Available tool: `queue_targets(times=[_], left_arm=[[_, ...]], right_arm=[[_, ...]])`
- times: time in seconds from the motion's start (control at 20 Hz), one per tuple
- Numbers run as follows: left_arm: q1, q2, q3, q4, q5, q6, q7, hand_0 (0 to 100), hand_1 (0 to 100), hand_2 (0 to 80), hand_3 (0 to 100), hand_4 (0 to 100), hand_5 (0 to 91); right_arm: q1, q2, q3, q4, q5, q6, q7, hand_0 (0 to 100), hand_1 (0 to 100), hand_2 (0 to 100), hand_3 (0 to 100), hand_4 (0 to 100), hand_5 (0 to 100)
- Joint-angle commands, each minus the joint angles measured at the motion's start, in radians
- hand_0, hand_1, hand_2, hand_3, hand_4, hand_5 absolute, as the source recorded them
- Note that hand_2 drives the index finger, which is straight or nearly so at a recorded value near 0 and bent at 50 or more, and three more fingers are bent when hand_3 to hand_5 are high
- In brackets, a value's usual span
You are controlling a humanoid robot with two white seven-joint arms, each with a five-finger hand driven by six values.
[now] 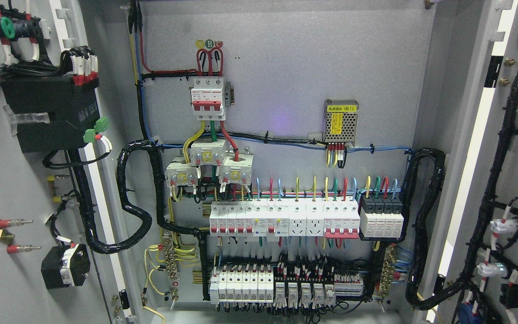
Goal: Open door with both hands
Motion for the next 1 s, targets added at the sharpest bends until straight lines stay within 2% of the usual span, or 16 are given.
queue_targets(times=[0.0,0.6,0.95], left_arm=[[0.028,0.000,-0.003,0.000,0.000,0.000,0.000,0,0,0.0,0,0,0.0],[0.028,0.000,-0.003,0.000,0.000,0.000,0.000,0,0,0.0,0,0,0.0],[0.025,0.000,-0.003,0.000,0.000,0.000,0.000,0,0,0.0,0,0,0.0]], right_arm=[[-0.014,0.021,0.007,0.029,0.010,-0.001,-0.001,38,0,0,0,0,0],[-0.022,0.020,-0.007,0.046,0.008,-0.009,-0.007,38,0,0,0,0,0],[-0.020,0.014,-0.048,0.064,0.005,-0.012,-0.006,38,0,0,0,0,0]])
